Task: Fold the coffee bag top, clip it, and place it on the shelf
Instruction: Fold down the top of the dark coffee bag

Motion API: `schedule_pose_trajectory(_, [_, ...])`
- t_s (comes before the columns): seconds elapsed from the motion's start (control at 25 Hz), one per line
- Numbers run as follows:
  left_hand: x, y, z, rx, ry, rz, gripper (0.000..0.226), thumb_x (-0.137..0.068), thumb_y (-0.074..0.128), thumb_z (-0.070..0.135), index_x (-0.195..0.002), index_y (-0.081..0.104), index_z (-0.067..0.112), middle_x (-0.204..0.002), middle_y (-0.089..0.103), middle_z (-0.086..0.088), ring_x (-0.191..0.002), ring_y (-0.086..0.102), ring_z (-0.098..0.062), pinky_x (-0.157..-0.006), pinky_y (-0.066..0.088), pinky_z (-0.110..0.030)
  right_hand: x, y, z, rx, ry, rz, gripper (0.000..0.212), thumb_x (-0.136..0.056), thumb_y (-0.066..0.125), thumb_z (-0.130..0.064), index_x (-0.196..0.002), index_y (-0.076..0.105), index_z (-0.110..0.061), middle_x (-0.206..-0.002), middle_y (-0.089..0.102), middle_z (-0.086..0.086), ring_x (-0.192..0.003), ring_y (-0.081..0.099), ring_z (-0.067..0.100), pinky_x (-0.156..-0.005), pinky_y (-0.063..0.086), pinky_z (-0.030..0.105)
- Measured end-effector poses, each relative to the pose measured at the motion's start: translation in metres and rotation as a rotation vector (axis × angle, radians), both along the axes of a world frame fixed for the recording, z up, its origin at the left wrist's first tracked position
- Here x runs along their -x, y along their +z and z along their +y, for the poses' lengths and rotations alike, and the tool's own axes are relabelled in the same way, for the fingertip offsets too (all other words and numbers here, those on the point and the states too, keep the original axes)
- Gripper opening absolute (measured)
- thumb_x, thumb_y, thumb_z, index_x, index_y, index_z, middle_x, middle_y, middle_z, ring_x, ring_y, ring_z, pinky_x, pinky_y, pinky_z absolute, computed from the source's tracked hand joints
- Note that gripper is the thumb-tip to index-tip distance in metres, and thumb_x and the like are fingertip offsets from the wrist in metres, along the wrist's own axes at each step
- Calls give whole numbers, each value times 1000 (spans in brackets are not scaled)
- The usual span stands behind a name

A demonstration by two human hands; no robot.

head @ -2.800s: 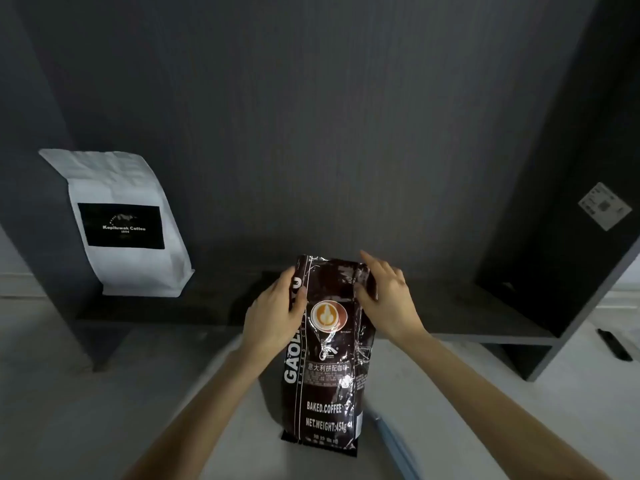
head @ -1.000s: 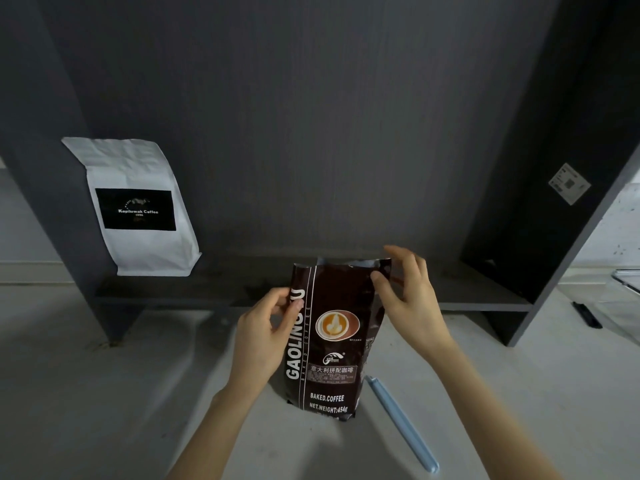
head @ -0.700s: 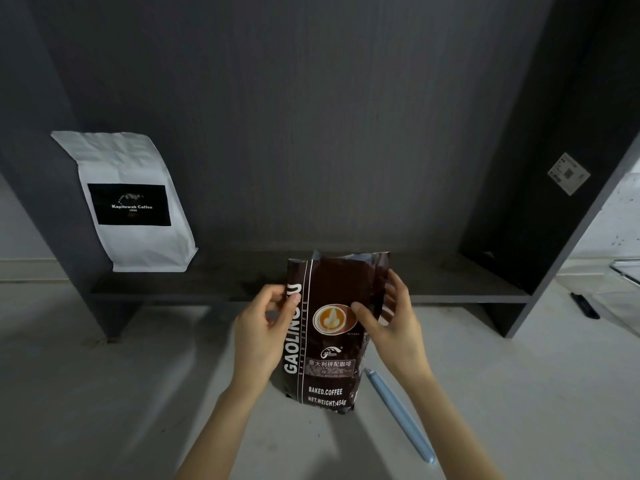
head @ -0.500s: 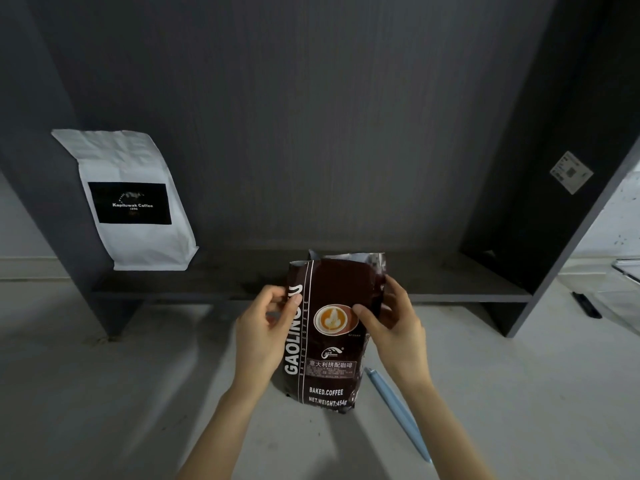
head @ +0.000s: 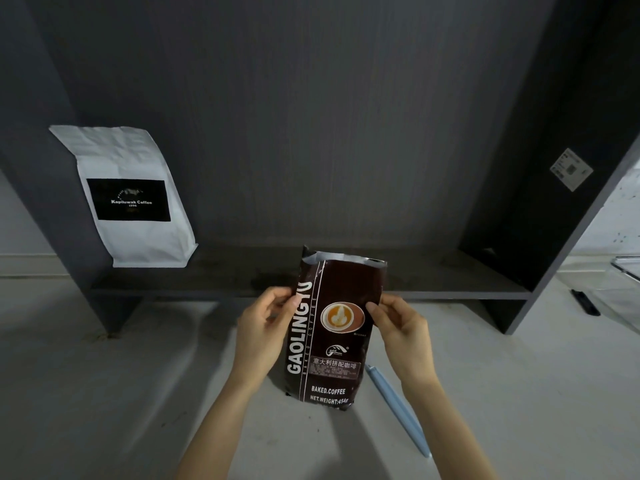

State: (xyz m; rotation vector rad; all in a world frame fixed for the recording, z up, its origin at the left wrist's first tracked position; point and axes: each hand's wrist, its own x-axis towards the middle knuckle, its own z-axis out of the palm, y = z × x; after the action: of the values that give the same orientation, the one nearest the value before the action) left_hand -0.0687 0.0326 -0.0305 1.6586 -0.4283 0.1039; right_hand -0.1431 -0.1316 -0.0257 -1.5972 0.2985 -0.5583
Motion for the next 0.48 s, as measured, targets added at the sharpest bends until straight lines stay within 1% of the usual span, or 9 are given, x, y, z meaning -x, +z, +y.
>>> schedule_pose_trajectory(0.08, [1, 0, 0, -7, -14, -7, 8, -80, 61, 23, -75, 58, 29, -79, 67, 7, -68, 61, 4, -63, 47, -15, 1, 0, 0, -25, 28, 4, 16, -85, 52, -10, -81, 61, -22, -79, 69, -1, -69, 65, -3, -59, 50, 8])
schedule_pose_trajectory(0.12, [2, 0, 1, -15, -10, -17, 5, -77, 60, 28, -74, 57, 28, -82, 65, 7, -69, 60, 4, -63, 46, -13, 2, 1, 0, -36, 37, 6, 16, -86, 51, -10, -80, 61, -22, -79, 68, -1, -68, 65, -3, -58, 50, 8])
schedule_pose_trajectory(0.2, [1, 0, 2, -38, 2, -34, 7, -71, 57, 36, -72, 56, 29, -92, 59, 12, -76, 58, 5, -65, 44, -7, 3, 2, 1, -48, 54, 10, 17, -87, 50, -10, -79, 60, -22, -78, 68, -1, -67, 65, -3, -59, 51, 9])
schedule_pose_trajectory(0.24, [1, -1, 3, -35, -14, -26, 11, -69, 57, 38, -73, 56, 28, -94, 58, 13, -79, 58, 6, -67, 43, -7, 3, 2, 1, -51, 63, 14, 17, -87, 50, -10, -79, 60, -21, -78, 68, -1, -66, 65, -2, -59, 51, 10])
schedule_pose_trajectory(0.28, [2, 0, 3, -18, -47, -8, 13, -69, 57, 38, -74, 56, 26, -92, 61, 12, -79, 58, 6, -68, 44, -7, 3, 2, 1, -56, 69, 19, 17, -87, 50, -9, -79, 60, -20, -78, 68, 0, -66, 65, -2, -59, 51, 10])
schedule_pose_trajectory(0.36, [3, 1, 1, 34, -97, 18, 9, -73, 58, 30, -76, 53, 24, -81, 63, 5, -72, 59, 6, -68, 45, -10, 2, 3, 1, -71, 70, 22, 17, -87, 50, -9, -79, 60, -19, -76, 67, -1, -64, 64, -4, -57, 50, 8])
schedule_pose_trajectory(0.44, [3, 4, 0, 88, -110, 14, 14, -77, 59, 23, -84, 47, 27, -80, 61, 3, -71, 60, 5, -67, 47, -11, 2, 4, 1, -78, 68, 22, 16, -87, 50, -8, -79, 60, -18, -75, 67, 0, -62, 63, -5, -55, 50, 8])
schedule_pose_trajectory(0.48, [3, 6, 0, 95, -123, 1, 18, -77, 58, 26, -90, 46, 30, -82, 63, 4, -75, 61, 4, -69, 48, -11, 2, 4, 1, -79, 72, 22, 16, -87, 50, -7, -79, 60, -17, -76, 67, 0, -62, 63, -4, -56, 50, 8])
